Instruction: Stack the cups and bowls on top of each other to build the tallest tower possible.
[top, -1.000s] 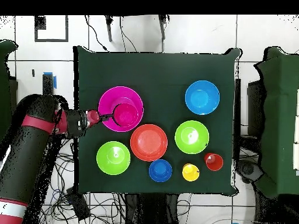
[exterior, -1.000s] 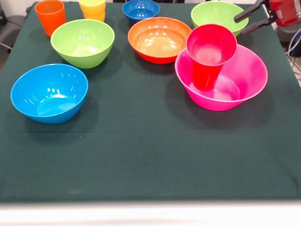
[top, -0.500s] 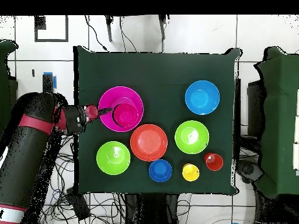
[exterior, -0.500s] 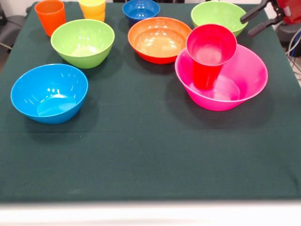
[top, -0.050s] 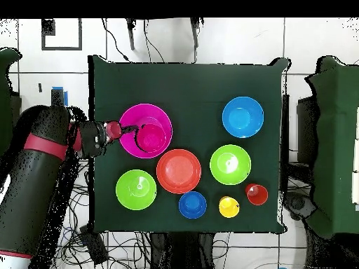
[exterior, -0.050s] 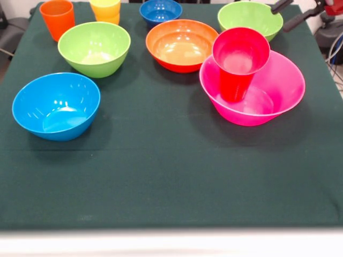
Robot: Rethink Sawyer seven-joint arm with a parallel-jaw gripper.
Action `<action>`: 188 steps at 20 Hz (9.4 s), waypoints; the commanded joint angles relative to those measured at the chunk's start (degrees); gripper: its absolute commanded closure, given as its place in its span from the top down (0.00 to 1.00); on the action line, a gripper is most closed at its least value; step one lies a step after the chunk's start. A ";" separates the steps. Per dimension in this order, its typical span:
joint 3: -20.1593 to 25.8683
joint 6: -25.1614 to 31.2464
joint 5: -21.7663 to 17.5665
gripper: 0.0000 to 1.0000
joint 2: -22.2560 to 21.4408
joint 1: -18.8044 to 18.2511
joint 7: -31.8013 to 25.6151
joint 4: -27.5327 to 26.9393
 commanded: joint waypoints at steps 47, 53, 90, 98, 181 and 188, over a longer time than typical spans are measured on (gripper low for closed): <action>17.56 -15.95 -2.24 1.00 -4.13 -8.37 0.32 14.02; 17.33 -11.69 -2.68 1.00 -6.16 -8.10 -1.79 14.07; 21.04 -12.60 -1.66 1.00 -3.42 -9.99 1.43 13.06; 22.16 -11.34 -1.02 1.00 -3.44 -10.17 1.89 13.40; 27.41 16.75 -4.98 1.00 -7.54 -14.27 -6.89 7.51; 32.28 2.90 -4.54 1.00 -11.57 -20.20 -12.62 14.08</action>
